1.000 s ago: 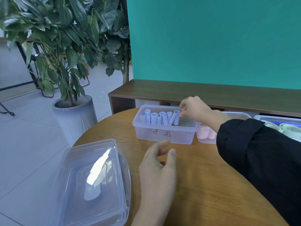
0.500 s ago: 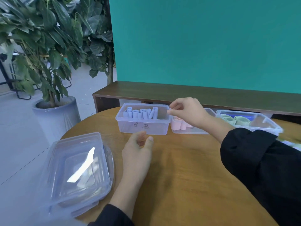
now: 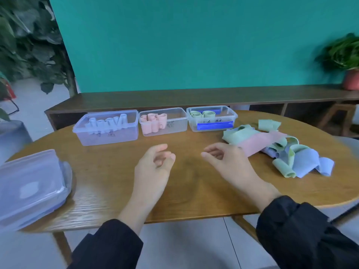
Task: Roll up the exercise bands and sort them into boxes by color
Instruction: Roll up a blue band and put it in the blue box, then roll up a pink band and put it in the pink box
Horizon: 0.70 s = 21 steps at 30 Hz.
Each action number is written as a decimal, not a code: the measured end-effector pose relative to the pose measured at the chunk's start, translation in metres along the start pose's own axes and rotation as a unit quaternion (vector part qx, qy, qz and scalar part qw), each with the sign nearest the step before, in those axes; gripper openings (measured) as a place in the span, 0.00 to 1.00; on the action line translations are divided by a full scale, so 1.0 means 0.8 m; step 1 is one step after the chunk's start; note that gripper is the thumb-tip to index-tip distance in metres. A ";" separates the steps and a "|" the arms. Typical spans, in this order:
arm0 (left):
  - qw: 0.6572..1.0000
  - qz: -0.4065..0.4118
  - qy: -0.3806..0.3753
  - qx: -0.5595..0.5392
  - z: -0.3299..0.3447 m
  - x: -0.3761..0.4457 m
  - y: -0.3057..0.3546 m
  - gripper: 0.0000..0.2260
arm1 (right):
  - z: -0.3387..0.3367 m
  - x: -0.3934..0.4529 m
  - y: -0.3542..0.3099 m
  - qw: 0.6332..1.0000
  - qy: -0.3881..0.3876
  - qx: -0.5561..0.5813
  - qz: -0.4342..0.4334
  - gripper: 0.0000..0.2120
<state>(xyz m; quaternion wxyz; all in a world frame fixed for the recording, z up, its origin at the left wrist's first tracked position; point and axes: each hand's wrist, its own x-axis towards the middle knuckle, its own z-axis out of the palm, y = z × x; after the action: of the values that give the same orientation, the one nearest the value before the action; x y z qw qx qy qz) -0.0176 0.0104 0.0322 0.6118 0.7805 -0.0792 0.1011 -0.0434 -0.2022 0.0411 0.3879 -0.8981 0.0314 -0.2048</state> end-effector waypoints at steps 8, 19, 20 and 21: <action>0.997 0.031 -0.068 0.028 0.054 -0.028 0.020 0.13 | -0.051 -0.006 0.053 0.989 0.068 -0.102 0.077 0.14; 0.996 0.030 -0.078 0.029 0.086 -0.011 0.014 0.13 | -0.053 0.023 0.061 0.994 0.049 0.080 0.055 0.21; 0.997 0.026 -0.072 0.027 0.085 -0.008 0.013 0.13 | -0.053 0.025 0.063 0.991 0.066 0.102 0.051 0.20; 0.997 0.024 -0.067 0.025 0.083 -0.006 0.013 0.13 | -0.054 0.026 0.064 0.991 0.075 0.102 0.049 0.20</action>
<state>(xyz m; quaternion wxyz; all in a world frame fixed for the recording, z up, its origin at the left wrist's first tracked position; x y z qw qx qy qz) -0.0206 -0.0567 0.0250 0.5833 0.7981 -0.1358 0.0655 -0.0365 -0.2722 0.0384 0.4832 -0.8336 0.0828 -0.2543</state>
